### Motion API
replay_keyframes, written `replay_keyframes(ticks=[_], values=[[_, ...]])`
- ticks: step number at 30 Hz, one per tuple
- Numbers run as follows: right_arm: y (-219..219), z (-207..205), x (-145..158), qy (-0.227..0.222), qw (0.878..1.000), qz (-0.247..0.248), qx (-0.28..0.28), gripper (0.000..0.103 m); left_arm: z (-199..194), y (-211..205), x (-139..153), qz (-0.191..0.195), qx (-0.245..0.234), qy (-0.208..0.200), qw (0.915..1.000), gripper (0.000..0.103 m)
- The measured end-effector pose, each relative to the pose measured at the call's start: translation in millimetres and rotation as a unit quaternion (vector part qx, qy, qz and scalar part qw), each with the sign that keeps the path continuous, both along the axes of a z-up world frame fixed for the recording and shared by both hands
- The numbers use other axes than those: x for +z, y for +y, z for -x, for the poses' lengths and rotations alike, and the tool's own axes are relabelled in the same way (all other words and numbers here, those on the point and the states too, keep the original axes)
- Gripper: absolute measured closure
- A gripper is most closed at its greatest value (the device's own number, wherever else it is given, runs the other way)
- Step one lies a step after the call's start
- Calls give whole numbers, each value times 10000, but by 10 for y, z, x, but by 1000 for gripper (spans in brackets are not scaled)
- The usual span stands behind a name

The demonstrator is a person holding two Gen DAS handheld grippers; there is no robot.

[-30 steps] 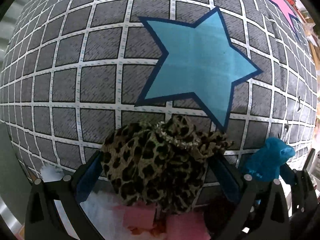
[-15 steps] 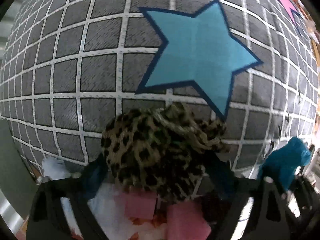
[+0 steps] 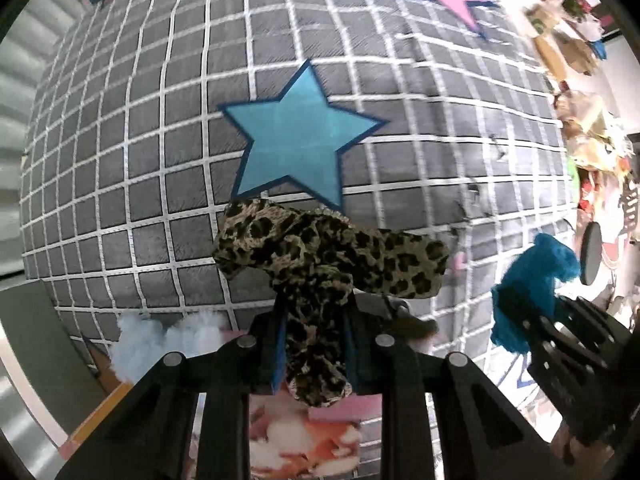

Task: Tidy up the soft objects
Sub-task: 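Lift the leopard-print cloth and blue cloth and carry both tools over the white box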

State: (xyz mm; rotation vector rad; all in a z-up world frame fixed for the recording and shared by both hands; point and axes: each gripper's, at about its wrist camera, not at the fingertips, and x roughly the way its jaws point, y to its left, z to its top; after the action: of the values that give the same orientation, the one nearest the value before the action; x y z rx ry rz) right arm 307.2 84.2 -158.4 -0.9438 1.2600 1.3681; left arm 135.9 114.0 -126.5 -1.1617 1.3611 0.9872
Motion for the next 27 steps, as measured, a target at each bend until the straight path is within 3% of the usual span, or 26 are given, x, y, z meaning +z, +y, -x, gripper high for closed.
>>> replay_keyframes(ticks=[9,20,27], values=[[-365,-407,263,35,9995,67,-311,78,-145,-322,424,-224,-527,-103,9983,77],[-729,-92,213,89,9989,271,-361,78,-94,-932,641,-133,-858,-427,9953,77],[-1020,113,206,89,9985,359,-393,78,-14,-1350,731,-212,-1507,-436,9874,77]])
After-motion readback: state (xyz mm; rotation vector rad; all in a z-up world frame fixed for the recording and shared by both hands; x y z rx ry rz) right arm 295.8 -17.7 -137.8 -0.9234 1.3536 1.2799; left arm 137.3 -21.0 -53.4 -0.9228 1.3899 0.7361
